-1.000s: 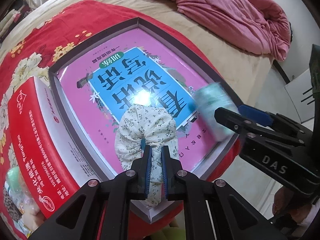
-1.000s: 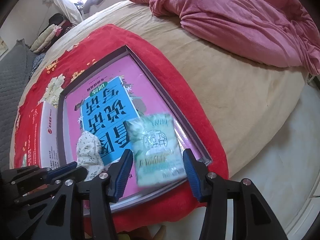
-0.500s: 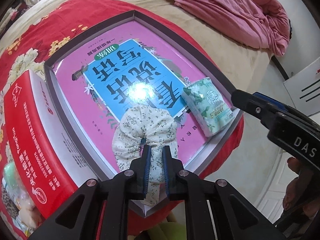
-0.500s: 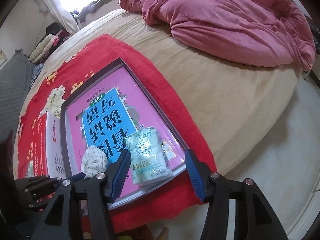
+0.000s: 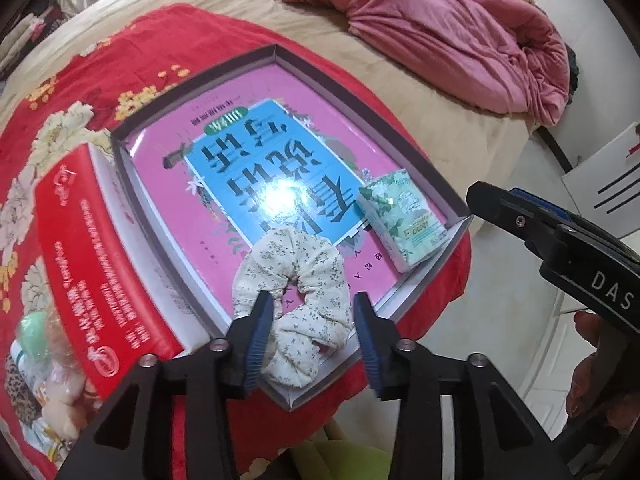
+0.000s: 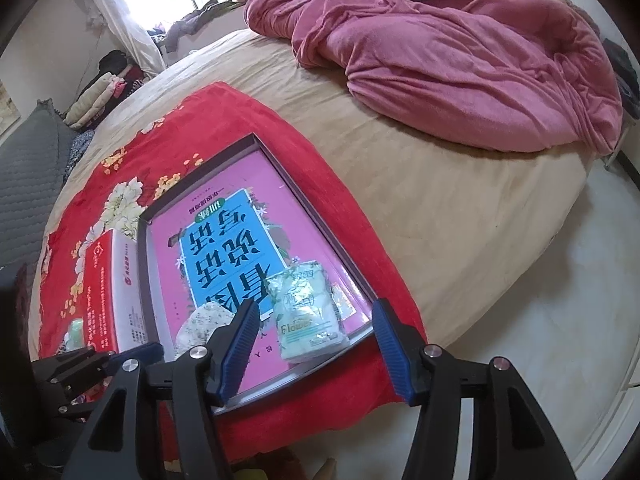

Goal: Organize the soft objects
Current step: 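Lower and release the scrunchie with the left tool while the right tool releases the tissue pack, then move both open tools back toward the pile of items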

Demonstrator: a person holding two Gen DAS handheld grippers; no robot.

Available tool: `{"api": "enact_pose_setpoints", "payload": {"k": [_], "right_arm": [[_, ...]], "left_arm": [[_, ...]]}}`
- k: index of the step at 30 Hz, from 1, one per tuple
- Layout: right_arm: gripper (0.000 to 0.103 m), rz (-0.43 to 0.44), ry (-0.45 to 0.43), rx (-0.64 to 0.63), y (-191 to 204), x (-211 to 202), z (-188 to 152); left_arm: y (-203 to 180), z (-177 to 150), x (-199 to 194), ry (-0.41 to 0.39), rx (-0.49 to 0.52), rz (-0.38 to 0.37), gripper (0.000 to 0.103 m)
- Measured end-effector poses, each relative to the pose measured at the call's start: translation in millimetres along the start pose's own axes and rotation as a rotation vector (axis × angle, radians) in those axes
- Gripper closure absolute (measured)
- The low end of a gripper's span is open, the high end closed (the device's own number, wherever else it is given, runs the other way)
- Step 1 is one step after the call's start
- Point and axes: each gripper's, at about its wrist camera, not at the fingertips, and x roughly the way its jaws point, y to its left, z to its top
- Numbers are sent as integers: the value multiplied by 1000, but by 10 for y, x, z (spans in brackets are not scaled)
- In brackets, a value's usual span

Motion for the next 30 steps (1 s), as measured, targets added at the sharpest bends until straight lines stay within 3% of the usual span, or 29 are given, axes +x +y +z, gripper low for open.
{"api": "enact_pose_setpoints", "payload": {"k": [12, 30], "right_arm": [[33, 6, -51, -30, 220, -319, -9], [31, 39, -135, -111, 744, -808, -98]], "left_arm": [[110, -173, -621, -128, -24, 9, 39], [485, -527, -1241, -244, -106, 80, 32]]}}
